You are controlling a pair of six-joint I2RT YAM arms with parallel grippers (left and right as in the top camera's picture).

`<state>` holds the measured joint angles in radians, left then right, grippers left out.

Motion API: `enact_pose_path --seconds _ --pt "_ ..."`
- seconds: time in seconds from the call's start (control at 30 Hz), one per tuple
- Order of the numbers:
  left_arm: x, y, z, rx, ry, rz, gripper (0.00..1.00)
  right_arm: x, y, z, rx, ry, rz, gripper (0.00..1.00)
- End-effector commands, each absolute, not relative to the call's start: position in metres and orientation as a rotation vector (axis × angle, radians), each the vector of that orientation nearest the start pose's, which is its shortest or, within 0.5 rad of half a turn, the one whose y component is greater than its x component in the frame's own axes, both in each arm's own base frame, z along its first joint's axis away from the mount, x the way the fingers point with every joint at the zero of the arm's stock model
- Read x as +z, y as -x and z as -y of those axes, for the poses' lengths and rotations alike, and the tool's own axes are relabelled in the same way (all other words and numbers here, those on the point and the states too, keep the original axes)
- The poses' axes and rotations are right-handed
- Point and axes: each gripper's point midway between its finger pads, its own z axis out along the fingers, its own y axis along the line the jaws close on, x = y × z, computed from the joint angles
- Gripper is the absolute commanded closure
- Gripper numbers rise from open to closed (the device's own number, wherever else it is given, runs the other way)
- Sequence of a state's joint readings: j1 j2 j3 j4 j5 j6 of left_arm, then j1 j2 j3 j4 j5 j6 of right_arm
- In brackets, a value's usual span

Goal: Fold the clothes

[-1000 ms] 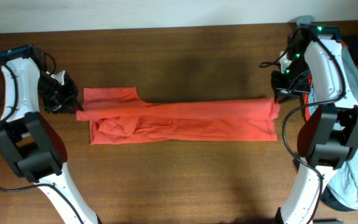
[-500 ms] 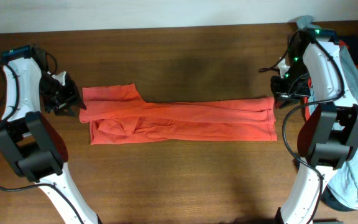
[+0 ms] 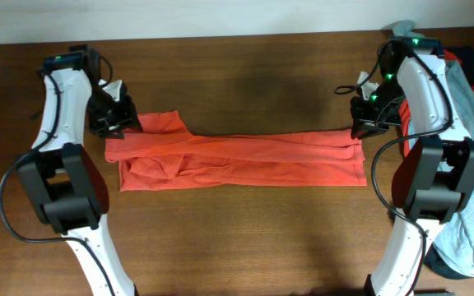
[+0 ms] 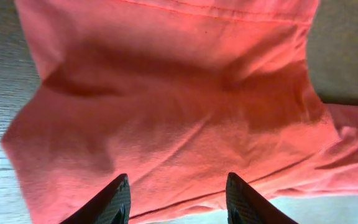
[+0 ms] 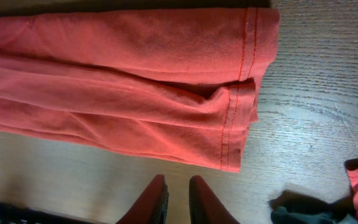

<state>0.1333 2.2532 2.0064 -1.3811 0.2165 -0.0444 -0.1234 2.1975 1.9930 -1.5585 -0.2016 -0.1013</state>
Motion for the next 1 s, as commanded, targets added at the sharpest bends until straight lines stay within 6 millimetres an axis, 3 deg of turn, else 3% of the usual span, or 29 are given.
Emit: enact_pose_path --seconds 0.0,0.03,0.23,0.4,0.67,0.73,0.77,0.8,0.83,0.97 --pt "0.083 -0.428 -0.055 -0.058 0.32 -3.124 0.5 0.108 -0.381 0.009 0.379 -0.045 -3.262 0.82" --pt "0.083 -0.433 -0.064 0.007 0.365 -3.094 0.48 0.108 -0.381 0.009 0.379 -0.045 -3.262 0.82" --pt "0.081 -0.459 -0.07 0.011 0.359 -2.996 0.38 0.108 -0.382 0.009 0.378 -0.044 -3.261 0.82" --pt "0.035 -0.467 -0.047 -0.201 0.224 -3.057 0.38 0.108 -0.382 0.009 0.378 -0.044 -3.26 0.82" --pt "-0.007 -0.477 -0.03 -0.353 0.169 -3.065 0.39 0.108 -0.382 0.009 0.378 -0.044 -3.261 0.82" --pt "-0.013 -0.477 -0.024 -0.404 0.143 -3.063 0.49 0.108 -0.382 0.009 0.378 -0.044 -3.261 0.82" --pt "-0.014 -0.478 -0.023 -0.41 0.141 -3.06 0.6 0.108 -0.382 0.009 0.378 -0.044 -3.261 0.82" --pt "-0.012 -0.482 -0.023 -0.408 0.135 -3.047 0.92 0.108 -0.382 0.009 0.378 -0.044 -3.261 0.82" --pt "-0.01 -0.483 -0.023 -0.407 0.133 -3.042 0.99 0.108 -0.382 0.009 0.378 -0.045 -3.261 0.82" --pt "0.011 -0.497 -0.008 -0.552 0.064 -2.964 1.0 0.108 -0.382 0.009 0.378 -0.045 -3.261 0.82"
